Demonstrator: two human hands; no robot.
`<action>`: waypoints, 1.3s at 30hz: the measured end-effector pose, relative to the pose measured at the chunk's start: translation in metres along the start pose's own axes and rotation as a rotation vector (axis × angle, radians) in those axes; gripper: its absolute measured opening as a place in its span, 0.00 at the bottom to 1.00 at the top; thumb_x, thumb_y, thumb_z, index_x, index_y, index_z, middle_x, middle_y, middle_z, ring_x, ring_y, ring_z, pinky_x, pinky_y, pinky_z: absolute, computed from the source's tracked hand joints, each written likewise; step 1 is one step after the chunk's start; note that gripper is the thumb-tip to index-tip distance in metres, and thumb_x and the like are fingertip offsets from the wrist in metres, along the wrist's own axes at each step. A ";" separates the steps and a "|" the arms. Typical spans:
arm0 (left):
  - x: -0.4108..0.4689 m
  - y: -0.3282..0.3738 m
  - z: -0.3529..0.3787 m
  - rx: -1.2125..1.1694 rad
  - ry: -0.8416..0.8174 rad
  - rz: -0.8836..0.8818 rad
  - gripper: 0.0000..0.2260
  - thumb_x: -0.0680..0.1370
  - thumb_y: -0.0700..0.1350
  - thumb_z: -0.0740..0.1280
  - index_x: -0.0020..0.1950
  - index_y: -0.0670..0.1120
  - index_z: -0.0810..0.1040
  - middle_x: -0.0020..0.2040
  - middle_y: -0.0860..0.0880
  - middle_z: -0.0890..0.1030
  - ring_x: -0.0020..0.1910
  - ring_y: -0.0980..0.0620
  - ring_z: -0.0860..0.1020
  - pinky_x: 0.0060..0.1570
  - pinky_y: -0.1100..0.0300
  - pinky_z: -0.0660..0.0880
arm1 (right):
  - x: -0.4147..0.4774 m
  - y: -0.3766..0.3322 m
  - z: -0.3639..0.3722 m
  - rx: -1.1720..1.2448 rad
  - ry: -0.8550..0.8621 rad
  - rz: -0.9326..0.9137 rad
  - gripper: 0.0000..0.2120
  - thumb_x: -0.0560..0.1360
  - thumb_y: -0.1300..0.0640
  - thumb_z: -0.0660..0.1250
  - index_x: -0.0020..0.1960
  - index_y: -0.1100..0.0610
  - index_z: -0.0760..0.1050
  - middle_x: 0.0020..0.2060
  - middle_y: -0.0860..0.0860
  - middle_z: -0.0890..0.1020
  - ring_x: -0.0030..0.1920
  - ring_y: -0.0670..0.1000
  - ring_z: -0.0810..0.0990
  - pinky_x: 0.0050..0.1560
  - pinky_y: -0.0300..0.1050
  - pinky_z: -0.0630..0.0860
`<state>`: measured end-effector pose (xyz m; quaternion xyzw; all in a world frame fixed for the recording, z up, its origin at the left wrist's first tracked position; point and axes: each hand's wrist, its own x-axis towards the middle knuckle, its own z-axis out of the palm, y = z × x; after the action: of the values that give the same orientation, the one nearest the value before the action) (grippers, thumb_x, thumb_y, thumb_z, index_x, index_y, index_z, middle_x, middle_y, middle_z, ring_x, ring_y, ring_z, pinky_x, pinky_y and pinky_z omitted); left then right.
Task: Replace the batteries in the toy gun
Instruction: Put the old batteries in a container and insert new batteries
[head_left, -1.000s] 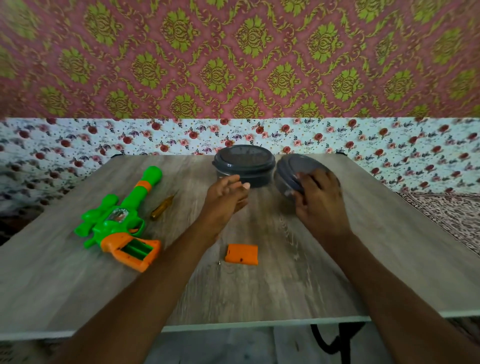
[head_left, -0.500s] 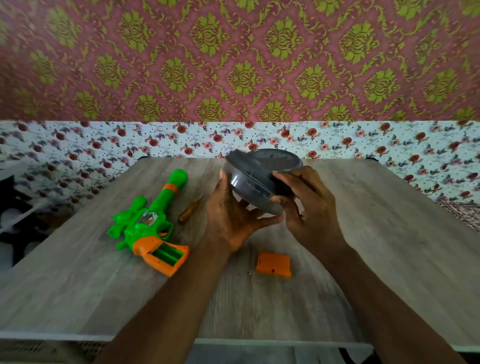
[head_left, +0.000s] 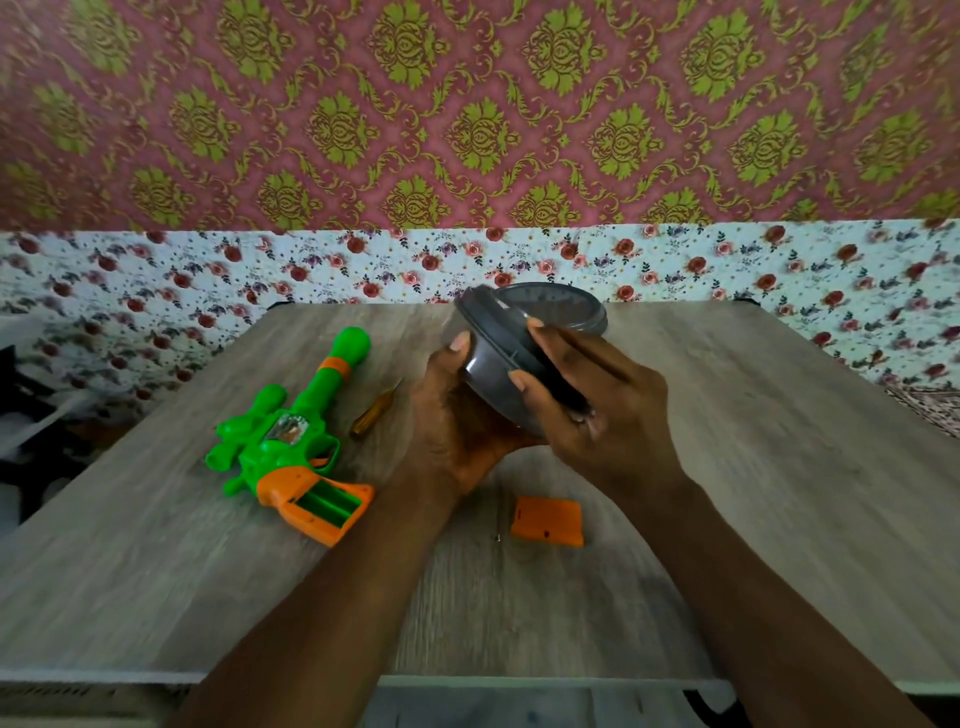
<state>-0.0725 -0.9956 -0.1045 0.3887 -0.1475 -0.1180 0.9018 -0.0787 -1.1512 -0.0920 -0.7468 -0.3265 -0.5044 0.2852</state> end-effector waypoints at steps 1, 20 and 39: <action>0.000 0.000 -0.001 0.015 0.003 0.008 0.27 0.82 0.60 0.55 0.73 0.45 0.76 0.67 0.38 0.80 0.64 0.36 0.79 0.57 0.35 0.77 | -0.001 0.000 0.000 -0.028 0.016 -0.013 0.20 0.79 0.52 0.72 0.65 0.65 0.80 0.58 0.60 0.85 0.56 0.56 0.86 0.57 0.43 0.83; -0.005 -0.004 0.014 0.104 0.121 -0.008 0.19 0.82 0.58 0.55 0.59 0.50 0.81 0.52 0.44 0.87 0.50 0.43 0.86 0.43 0.43 0.84 | -0.006 0.003 -0.006 -0.310 0.023 -0.213 0.18 0.82 0.57 0.65 0.58 0.74 0.80 0.49 0.68 0.84 0.47 0.65 0.85 0.45 0.53 0.84; 0.001 -0.013 -0.001 -0.097 -0.033 -0.140 0.28 0.74 0.66 0.60 0.63 0.50 0.84 0.64 0.37 0.82 0.61 0.29 0.80 0.56 0.22 0.72 | -0.013 0.042 -0.029 -0.329 0.146 0.142 0.13 0.75 0.70 0.72 0.59 0.69 0.82 0.45 0.63 0.85 0.38 0.59 0.84 0.40 0.39 0.77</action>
<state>-0.0726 -1.0041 -0.1148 0.3521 -0.1289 -0.1941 0.9065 -0.0657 -1.2015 -0.0985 -0.7659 -0.1648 -0.5824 0.2170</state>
